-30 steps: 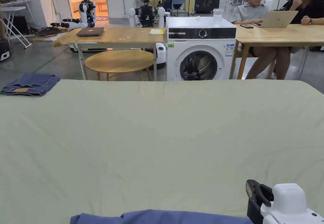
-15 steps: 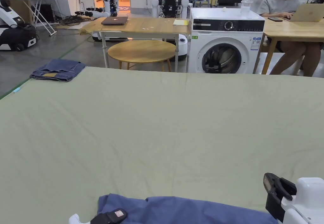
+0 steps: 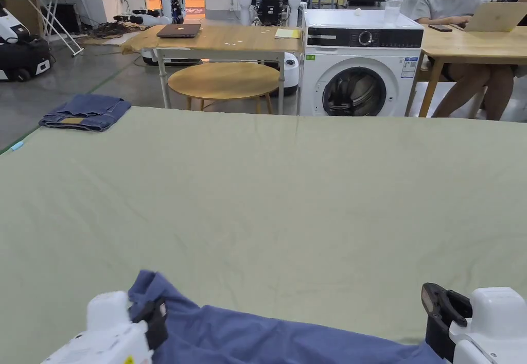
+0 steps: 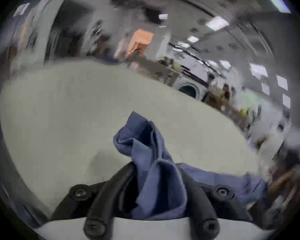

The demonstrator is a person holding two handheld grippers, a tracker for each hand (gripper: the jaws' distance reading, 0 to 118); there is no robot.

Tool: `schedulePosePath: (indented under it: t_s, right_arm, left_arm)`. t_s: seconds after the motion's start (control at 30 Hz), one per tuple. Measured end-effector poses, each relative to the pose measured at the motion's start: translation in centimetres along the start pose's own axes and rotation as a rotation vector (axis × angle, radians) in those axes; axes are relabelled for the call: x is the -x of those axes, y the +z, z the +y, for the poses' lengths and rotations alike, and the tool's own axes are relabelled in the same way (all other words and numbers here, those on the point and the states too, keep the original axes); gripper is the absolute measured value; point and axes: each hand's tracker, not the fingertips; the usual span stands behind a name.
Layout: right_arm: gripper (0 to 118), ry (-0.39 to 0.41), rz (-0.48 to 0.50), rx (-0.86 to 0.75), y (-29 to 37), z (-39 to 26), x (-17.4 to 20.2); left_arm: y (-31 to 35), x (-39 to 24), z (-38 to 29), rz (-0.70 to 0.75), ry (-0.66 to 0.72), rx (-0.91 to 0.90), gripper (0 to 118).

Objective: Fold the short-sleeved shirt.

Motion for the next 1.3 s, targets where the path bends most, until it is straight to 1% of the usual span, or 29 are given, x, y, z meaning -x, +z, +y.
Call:
schedulePosePath:
  t_s: [0.03,0.1,0.13,0.17,0.23,0.3,0.33,0.4,0.5,0.53,0.57,0.6,0.63,0.67,0.7,0.8,0.83,0.87,0.9,0.93,0.97,1.0,1.03,1.07,1.17,1.23,1.3]
  right_arm:
    - [0,-0.005,0.0,0.002,0.0,-0.1,0.0]
    - [0,-0.018,0.003,0.007,-0.1,-0.2,-0.2]
    - [0,-0.025,0.006,0.009,-0.1,-0.3,-0.3]
    - [0,-0.027,0.005,0.011,-0.1,-0.5,-0.3]
    - [0,-0.029,0.004,0.018,-0.1,-0.9,-0.5]
    - [0,-0.031,0.003,0.025,-0.1,-1.3,-0.7]
    - [0,-0.036,0.002,0.03,0.0,-1.5,-0.9]
    - [0,-0.05,0.003,0.036,0.1,-1.7,-1.3]
    - [0,-0.055,0.002,0.044,0.1,-1.8,-1.8]
    - [0,-0.051,0.0,0.046,0.1,-1.8,-1.9]
    - [0,-0.046,-0.003,0.045,0.1,-1.8,-2.0]
    - [0,-0.045,-0.003,0.044,0.2,-1.8,-2.1]
    - [0,-0.046,-0.002,0.043,0.3,-1.7,-2.3]
    - [0,-0.048,0.0,0.042,0.4,-1.7,-2.4]
    - [0,-0.049,0.001,0.04,0.4,-1.7,-2.4]
    - [0,-0.066,0.01,0.052,0.3,-2.0,-2.6]
    - [0,-0.069,0.011,0.053,0.3,-2.1,-2.6]
    - [0,-0.071,0.012,0.055,0.3,-2.3,-2.6]
    - [0,-0.074,0.013,0.059,0.3,-2.5,-2.7]
    - [0,-0.078,0.018,0.066,0.2,-2.6,-2.7]
    - [0,-0.08,0.026,0.075,0.1,-2.7,-2.8]
    - [0,-0.081,0.035,0.083,0.0,-2.8,-2.8]
    - [0,-0.079,0.033,0.086,-0.1,-3.0,-2.8]
    - [0,-0.073,0.032,0.089,-0.1,-3.1,-2.7]
    - [0,-0.072,0.038,0.096,-0.1,-3.2,-2.7]
    - [0,-0.076,0.036,0.098,-0.1,-3.2,-2.8]
    - [0,-0.083,0.034,0.096,-0.2,-3.2,-3.0]
  left_arm:
    - [0.5,-2.9,0.4,0.006,-0.13,-0.016,6]
    - [0.9,-7.9,0.0,-0.007,-0.339,-0.047,6]
    - [1.0,-10.5,-0.6,-0.053,-0.411,-0.056,6]
    - [0.8,-13.2,-1.4,-0.069,-0.501,-0.043,6]
    - [0.1,-17.5,-3.3,-0.064,-0.639,0.021,6]
    - [-1.0,-20.6,-5.5,-0.072,-0.698,0.076,6]
    - [-1.7,-21.5,-6.4,-0.077,-0.701,0.115,6]
    - [-3.3,-22.3,-8.0,-0.096,-0.675,0.195,6]
    - [-4.6,-22.7,-9.5,-0.115,-0.707,0.287,7]
    - [-4.7,-22.5,-9.4,-0.139,-0.675,0.295,19]
    - [-4.4,-22.3,-8.9,-0.138,-0.656,0.282,27]
    - [-3.9,-21.8,-8.0,-0.167,-0.583,0.263,38]
    - [-3.6,-21.4,-6.9,-0.194,-0.505,0.274,62]
    - [-3.2,-21.0,-5.9,-0.207,-0.446,0.296,78]
    - [-2.3,-20.5,-4.6,-0.22,-0.382,0.298,80]
    - [0.1,-18.1,-1.4,-0.334,-0.096,0.246,80]
    - [0.6,-17.0,-1.0,-0.349,-0.022,0.224,80]
    - [0.7,-16.0,-0.9,-0.343,0.023,0.213,80]
    - [0.3,-15.1,-1.1,-0.345,0.066,0.238,80]
    - [-0.2,-14.0,-1.6,-0.323,0.118,0.269,77]
    - [-0.9,-13.2,-2.2,-0.302,0.155,0.281,63]
    - [-1.7,-12.3,-2.9,-0.289,0.185,0.318,38]
    - [-2.7,-12.1,-3.6,-0.277,0.203,0.358,6]
    - [-3.4,-11.8,-4.3,-0.289,0.226,0.375,1]
    - [-4.6,-12.6,-5.9,-0.41,0.295,0.442,1]
    - [-5.9,-14.4,-7.3,-0.522,0.257,0.55,1]
    - [-5.8,-16.3,-8.4,-0.499,0.22,0.531,1]
